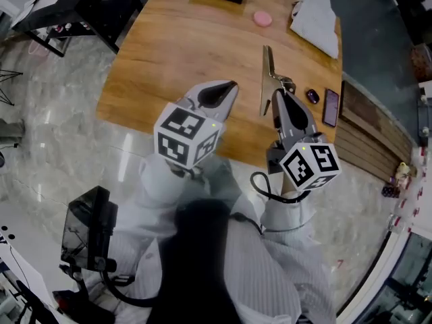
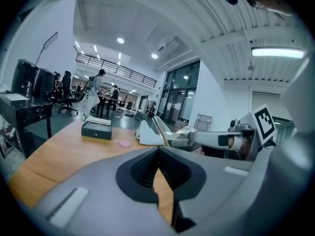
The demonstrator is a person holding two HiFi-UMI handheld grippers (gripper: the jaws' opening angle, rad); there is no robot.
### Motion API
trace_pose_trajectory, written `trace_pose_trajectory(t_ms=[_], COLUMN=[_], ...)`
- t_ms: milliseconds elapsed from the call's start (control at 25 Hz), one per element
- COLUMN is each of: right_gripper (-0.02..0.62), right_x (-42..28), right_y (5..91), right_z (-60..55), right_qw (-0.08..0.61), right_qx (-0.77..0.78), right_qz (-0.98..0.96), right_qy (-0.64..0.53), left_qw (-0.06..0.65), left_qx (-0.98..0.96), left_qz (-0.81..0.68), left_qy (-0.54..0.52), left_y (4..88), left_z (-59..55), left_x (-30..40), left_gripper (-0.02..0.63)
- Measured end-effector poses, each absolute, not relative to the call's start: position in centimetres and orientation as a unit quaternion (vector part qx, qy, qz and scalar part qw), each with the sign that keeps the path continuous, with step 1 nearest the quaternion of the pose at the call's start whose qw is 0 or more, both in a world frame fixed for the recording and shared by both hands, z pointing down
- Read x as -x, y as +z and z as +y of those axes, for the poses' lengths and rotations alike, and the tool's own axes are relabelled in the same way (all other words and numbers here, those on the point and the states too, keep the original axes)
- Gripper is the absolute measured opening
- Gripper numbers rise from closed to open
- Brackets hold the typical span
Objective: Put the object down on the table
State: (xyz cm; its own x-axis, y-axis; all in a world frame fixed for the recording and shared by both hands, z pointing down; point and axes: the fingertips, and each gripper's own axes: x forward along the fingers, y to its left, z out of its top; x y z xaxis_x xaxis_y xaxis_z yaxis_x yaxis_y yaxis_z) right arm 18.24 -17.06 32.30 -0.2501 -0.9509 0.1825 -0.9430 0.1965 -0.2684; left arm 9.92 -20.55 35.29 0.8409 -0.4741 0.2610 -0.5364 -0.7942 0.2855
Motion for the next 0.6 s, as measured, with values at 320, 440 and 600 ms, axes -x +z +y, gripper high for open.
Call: trace_pose_trajectory(t_ms=[320,440,600], right_gripper=[0.025,0.025,0.025], right_x=[-19.1,-19.4,-20.0], right_y=[36.7,38.7,41.2], right_z=[-24.0,-25.3,-27.1], right_qw=[-0.045,-0.086,-0.120], right_qx=[0.498,0.461,0.414], right_qz=[0.829,0.838,0.842], right_qy=[-0.250,-0.279,-0.324], left_qw=[0.199,0.210,0.227], left_qx=[-0.924,-0.921,-0.918], left_qz=[-0.313,-0.311,-0.306], left_qy=[0.095,0.100,0.111], left_y=[37.2,38.3,39.7], left_z=[-26.9,-27.7,-28.3], left_x=[-10.3,-10.3,-10.4], left_gripper=[0.001,0.000,0.000])
